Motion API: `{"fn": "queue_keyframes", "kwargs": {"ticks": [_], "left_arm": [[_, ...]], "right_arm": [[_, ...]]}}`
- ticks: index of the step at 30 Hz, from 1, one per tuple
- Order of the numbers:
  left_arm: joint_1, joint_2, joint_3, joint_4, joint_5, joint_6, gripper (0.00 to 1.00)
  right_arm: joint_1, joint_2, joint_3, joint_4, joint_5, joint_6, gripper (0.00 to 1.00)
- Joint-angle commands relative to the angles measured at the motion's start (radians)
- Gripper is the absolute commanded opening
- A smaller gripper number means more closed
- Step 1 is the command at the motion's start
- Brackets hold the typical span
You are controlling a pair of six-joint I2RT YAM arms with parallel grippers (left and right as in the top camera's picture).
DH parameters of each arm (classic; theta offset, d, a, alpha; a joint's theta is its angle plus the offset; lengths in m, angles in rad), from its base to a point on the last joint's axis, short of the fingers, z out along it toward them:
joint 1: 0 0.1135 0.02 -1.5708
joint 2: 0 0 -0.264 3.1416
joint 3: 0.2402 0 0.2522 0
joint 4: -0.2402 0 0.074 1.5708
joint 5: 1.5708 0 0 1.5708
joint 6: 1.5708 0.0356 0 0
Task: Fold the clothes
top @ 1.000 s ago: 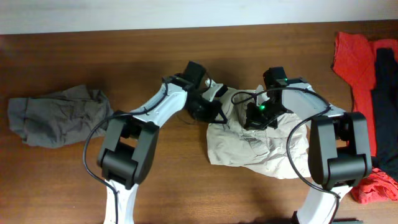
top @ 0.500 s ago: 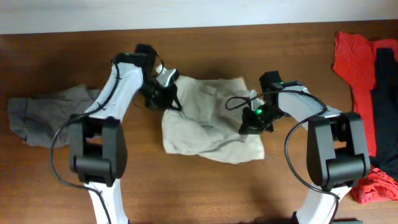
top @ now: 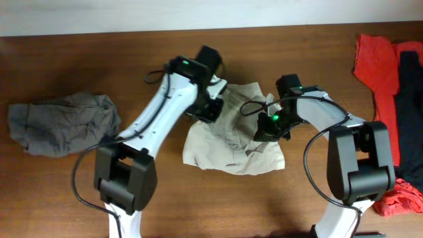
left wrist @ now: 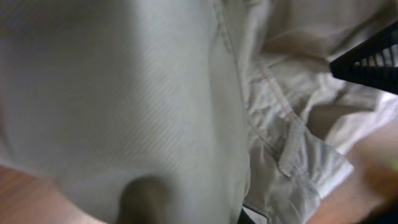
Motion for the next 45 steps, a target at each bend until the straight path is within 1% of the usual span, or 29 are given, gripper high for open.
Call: {"fn": "queue_keyframes", "kwargs": {"ticks": [1,4,7,11,15,21,27,28,32,35,38,43,45], "left_arm": [[-0.006,-0.025,0.016,-0.016,-0.123,-0.09,0.0],[-0.006,-0.025,0.016,-0.013,-0.125,-0.108,0.0],[-0.006,-0.025,0.016,-0.013,-0.125,-0.112,0.0],[-0.006,-0.025,0.019,-0.013,-0.124,-0.127,0.0],[-0.006,-0.025,0.04,-0.014,-0.123,-0.128,0.0],[-0.017,-0.025,0.106,-0.04,-0.107,-0.13,0.0],[-0.061,-0.025,0.147,-0.036,-0.098,-0.145,0.0],[-0.079,-0.025,0.155,-0.034,-0.098,-0.149,0.0],[-0.114,-0.025,0.155,-0.021,-0.099,-0.15,0.0],[-0.129,-0.025,0.155,-0.021,-0.125,-0.162,0.0],[-0.13,-0.024,0.155,-0.02,-0.144,-0.168,0.0],[-0.13,-0.024,0.15,-0.007,-0.144,-0.167,0.0],[-0.13,-0.023,0.146,0.002,-0.144,-0.167,0.0]], "right_arm": [[0.002,-0.055,-0.006,0.016,-0.017,-0.009,0.04],[0.001,-0.08,-0.006,0.047,-0.043,-0.023,0.04],[0.008,-0.09,-0.006,0.077,-0.157,-0.045,0.04],[0.031,-0.088,-0.006,0.118,-0.177,-0.002,0.04],[0.076,-0.076,-0.007,0.2,-0.177,0.077,0.04],[0.18,0.0,-0.008,0.363,-0.178,0.237,0.04],[0.288,0.098,-0.008,0.528,-0.183,0.407,0.04],[0.319,0.123,-0.008,0.589,-0.212,0.436,0.04],[0.377,0.144,-0.008,0.69,-0.248,0.463,0.04],[0.379,0.142,-0.008,0.693,-0.246,0.463,0.04],[0.343,0.134,-0.008,0.637,-0.246,0.458,0.04],[0.228,0.08,-0.008,0.488,-0.241,0.336,0.04],[0.171,0.04,-0.008,0.415,-0.205,0.299,0.05]]}}
